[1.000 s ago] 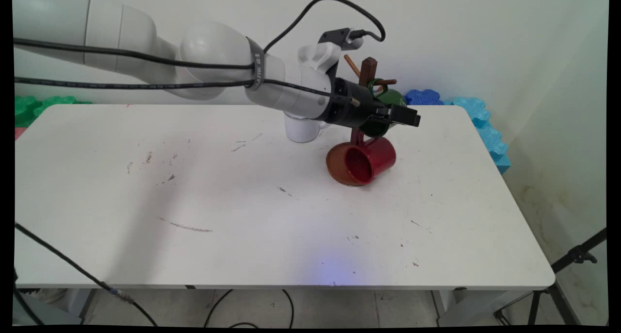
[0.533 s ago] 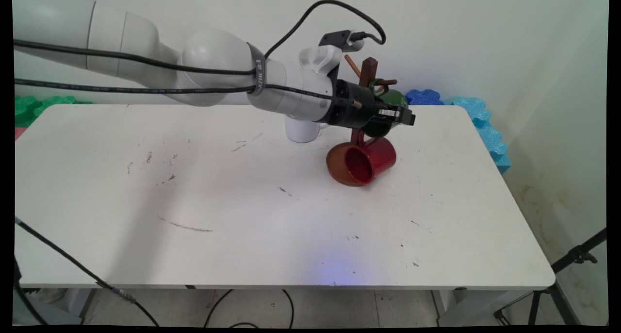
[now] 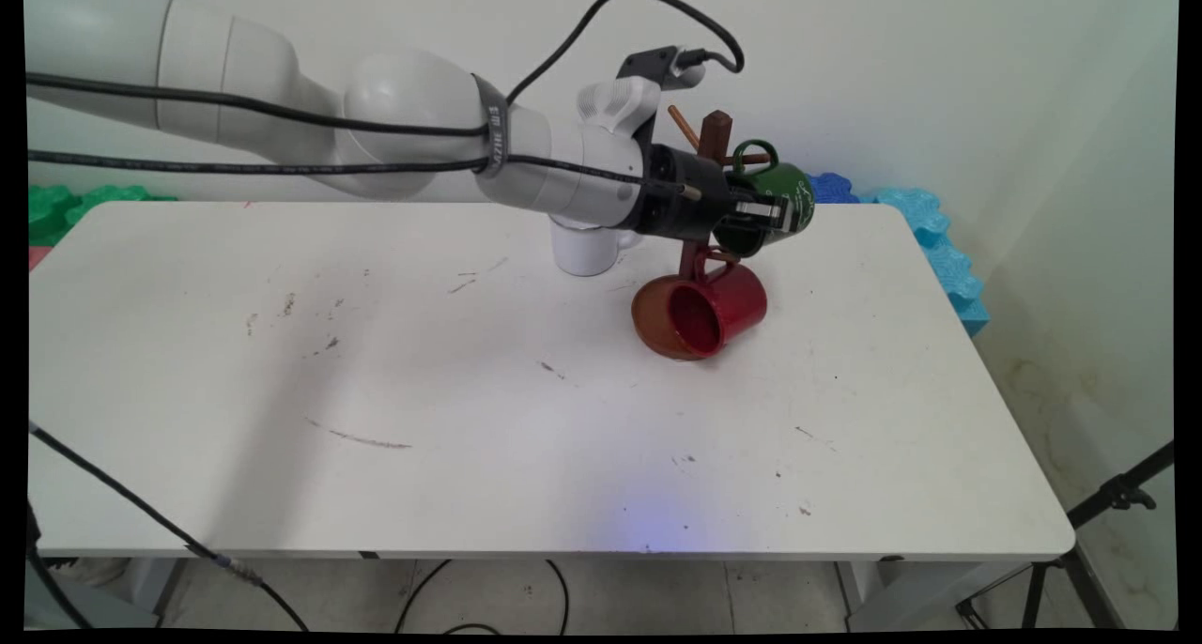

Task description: Place the picked object on the table

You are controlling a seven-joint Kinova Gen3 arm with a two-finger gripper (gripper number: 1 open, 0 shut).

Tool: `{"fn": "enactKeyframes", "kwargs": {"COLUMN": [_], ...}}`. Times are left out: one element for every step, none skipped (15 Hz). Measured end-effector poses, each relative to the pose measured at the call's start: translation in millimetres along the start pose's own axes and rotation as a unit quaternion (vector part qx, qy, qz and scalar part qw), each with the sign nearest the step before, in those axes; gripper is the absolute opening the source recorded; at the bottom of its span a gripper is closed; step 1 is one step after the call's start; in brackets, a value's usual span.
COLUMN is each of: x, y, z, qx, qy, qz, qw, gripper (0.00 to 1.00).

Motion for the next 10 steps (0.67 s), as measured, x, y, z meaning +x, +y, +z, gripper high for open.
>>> {"fn": "enactKeyframes", "kwargs": {"x": [1.9,4.4,7.4,10.0,12.9,15.7,18.0,20.7,22.7,24.5], "y": [1.0,2.4,4.0,5.7,7.9,10.6,13.5,17.0,20.4,23.4], "z": [-1.5,-3.3,-5.3,-7.3,-9.8,-12.9,-16.6,-21.0,-25.7,-30.0], "qx": [-0.002,-0.004,-0.007,-0.009,-0.012,-0.016,-0.019,-0.023,-0.027,-0.031], "qy": [0.001,0.002,0.004,0.005,0.005,0.005,0.004,0.004,0.003,0.002], "qz": [0.000,-0.001,-0.002,-0.003,-0.004,-0.006,-0.007,-0.009,-0.011,-0.012], "qw": [1.0000,1.0000,1.0000,0.9999,0.9999,0.9998,0.9998,0.9997,0.9996,0.9994], "gripper": [0.00,0.00,0.00,0.00,0.00,0.00,0.00,0.00,0.00,0.00]}}
